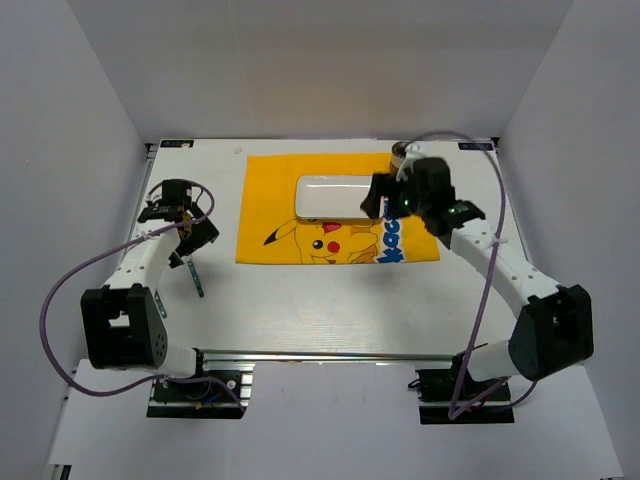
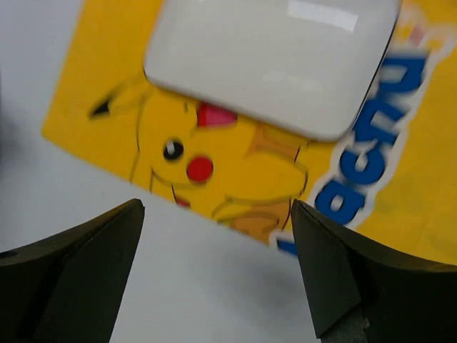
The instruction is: Set the dinner table for one person
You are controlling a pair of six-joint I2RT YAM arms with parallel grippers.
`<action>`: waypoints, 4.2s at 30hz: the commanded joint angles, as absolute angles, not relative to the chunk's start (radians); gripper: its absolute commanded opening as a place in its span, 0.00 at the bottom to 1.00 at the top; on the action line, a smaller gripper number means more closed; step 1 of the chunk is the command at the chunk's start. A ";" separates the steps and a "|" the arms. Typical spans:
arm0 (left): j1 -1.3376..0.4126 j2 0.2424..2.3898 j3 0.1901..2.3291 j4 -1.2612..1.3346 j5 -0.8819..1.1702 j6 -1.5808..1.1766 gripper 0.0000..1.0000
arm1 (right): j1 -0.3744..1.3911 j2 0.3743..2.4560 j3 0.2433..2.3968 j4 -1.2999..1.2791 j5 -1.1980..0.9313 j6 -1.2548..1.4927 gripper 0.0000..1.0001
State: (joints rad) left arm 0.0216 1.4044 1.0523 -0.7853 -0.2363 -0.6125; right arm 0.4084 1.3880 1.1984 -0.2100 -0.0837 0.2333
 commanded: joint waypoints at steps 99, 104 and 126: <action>-0.853 2.560 2.229 -0.268 0.146 -1.023 0.00 | 0.436 0.867 1.138 -0.742 0.304 0.426 0.89; -0.853 2.580 2.235 -0.256 0.160 -1.037 0.00 | 0.434 0.865 1.132 -0.733 0.298 0.425 0.89; -0.853 2.614 2.243 -0.250 0.158 -1.048 0.39 | 0.433 0.844 1.123 -0.719 0.299 0.430 0.89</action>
